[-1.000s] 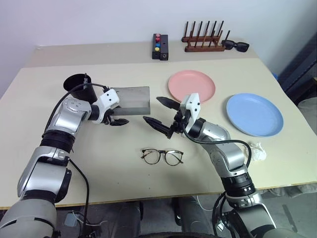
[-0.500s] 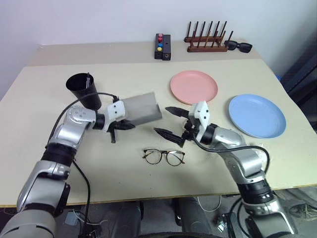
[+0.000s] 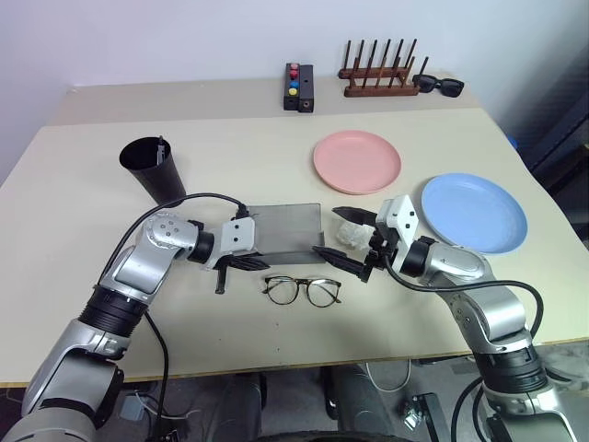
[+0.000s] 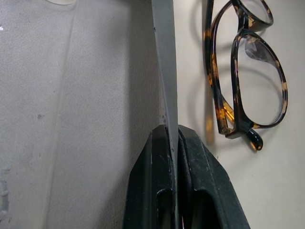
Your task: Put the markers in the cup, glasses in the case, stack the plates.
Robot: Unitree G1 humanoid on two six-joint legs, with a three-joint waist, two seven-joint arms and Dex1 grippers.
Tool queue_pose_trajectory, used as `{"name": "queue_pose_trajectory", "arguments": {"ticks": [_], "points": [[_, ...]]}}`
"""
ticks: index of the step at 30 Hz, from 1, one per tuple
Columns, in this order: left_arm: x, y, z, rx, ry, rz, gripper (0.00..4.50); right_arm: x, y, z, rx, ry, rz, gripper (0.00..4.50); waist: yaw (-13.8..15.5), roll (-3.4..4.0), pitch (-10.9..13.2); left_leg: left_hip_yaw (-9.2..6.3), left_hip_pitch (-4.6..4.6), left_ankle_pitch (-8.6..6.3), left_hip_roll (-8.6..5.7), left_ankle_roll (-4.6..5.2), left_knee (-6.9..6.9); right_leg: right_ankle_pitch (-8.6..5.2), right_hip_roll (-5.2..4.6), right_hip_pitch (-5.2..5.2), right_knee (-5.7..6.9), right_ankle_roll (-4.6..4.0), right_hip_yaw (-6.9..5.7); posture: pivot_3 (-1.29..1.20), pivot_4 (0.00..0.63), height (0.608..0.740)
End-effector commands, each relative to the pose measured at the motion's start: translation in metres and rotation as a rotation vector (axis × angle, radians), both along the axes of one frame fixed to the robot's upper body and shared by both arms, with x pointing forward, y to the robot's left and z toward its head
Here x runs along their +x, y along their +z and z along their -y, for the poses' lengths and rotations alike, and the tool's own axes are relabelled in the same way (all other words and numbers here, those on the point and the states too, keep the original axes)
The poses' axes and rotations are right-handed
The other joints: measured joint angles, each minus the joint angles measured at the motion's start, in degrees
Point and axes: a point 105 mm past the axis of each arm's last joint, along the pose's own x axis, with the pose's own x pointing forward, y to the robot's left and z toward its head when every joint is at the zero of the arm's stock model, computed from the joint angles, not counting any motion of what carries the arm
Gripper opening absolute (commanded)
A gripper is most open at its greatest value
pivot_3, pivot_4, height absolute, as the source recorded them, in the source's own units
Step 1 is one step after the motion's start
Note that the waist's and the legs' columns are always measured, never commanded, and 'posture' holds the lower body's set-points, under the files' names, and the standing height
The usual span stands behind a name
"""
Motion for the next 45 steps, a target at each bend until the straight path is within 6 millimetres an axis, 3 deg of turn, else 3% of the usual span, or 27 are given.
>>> {"name": "queue_pose_trajectory", "arguments": {"ticks": [1, 4, 9, 13, 18, 21, 25, 31, 45], "points": [[0.004, 0.013, 0.000, -0.029, 0.014, 0.032, 1.99, -0.005, 0.010, 0.001, 0.006, 0.007, 0.038, 4.50, 0.0, 0.00, 0.0, 0.00, -0.01, 0.00, 0.00, 0.00, 0.01, 0.00, 0.00, 0.00, 0.00, 0.00, 0.00, 0.00, 0.150, 0.740], [0.012, 0.025, -0.003, -0.075, 0.065, 0.077, 3.49, -0.006, 0.009, 0.004, -0.002, 0.000, 0.035, 4.50, 0.1, 0.00, 0.0, 0.00, -0.01, 0.00, 0.00, 0.00, 0.02, 0.00, 0.00, 0.00, 0.00, 0.00, 0.00, 0.00, 0.150, 0.740], [0.014, 0.060, -0.005, -0.233, 0.116, 0.108, 3.49, -0.007, 0.008, 0.011, -0.019, -0.025, 0.030, 4.50, 0.1, 0.00, 0.0, 0.00, -0.01, 0.00, 0.00, 0.00, 0.02, 0.00, 0.00, 0.00, 0.00, 0.01, 0.00, 0.00, 0.150, 0.740], [-0.003, 0.083, 0.006, -0.321, 0.042, 0.104, 3.49, -0.009, 0.005, 0.017, -0.028, -0.044, 0.019, 4.50, 0.1, 0.00, 0.0, 0.00, -0.02, 0.00, 0.00, 0.01, 0.02, 0.01, -0.01, 0.01, -0.01, 0.03, 0.00, 0.00, 0.150, 0.740], [-0.030, 0.059, 0.033, -0.196, -0.142, 0.074, 3.49, -0.015, -0.006, 0.022, -0.054, -0.052, -0.023, 4.50, 0.2, 0.01, 0.0, 0.01, 0.00, 0.00, 0.00, 0.00, 0.02, 0.01, -0.01, 0.03, -0.01, -0.02, 0.01, 0.00, 0.150, 0.740], [-0.035, 0.042, 0.043, -0.107, -0.222, 0.084, 3.49, -0.022, -0.011, 0.024, -0.076, -0.047, -0.041, 4.50, 0.3, 0.00, 0.0, 0.02, 0.00, 0.00, -0.01, 0.00, 0.04, -0.03, -0.01, 0.04, -0.02, -0.07, 0.02, 0.00, 0.150, 0.740], [-0.033, 0.034, 0.058, -0.062, -0.298, 0.088, 3.49, -0.029, -0.012, 0.027, -0.086, -0.057, -0.057, 4.50, 0.5, 0.00, 0.0, 0.02, -0.01, 0.00, -0.01, 0.00, 0.06, -0.05, 0.00, 0.04, -0.03, -0.07, 0.01, 0.00, 0.150, 0.740], [-0.031, 0.022, 0.065, -0.016, -0.358, 0.072, 3.49, -0.039, -0.021, 0.031, -0.160, -0.062, -0.066, 4.50, 0.5, 0.01, 0.0, 0.03, -0.02, -0.01, -0.01, 0.02, 0.07, -0.07, 0.00, 0.04, -0.04, -0.06, 0.02, 0.00, 0.150, 0.740], [-0.031, 0.005, 0.068, 0.000, -0.376, -0.011, 3.49, -0.039, -0.021, 0.032, -0.157, -0.091, -0.058, 4.50, 1.5, 0.01, 0.0, 0.04, -0.02, -0.01, -0.01, 0.03, 0.10, -0.07, 0.00, 0.05, -0.04, -0.05, 0.02, 0.00, 0.150, 0.740]]}}
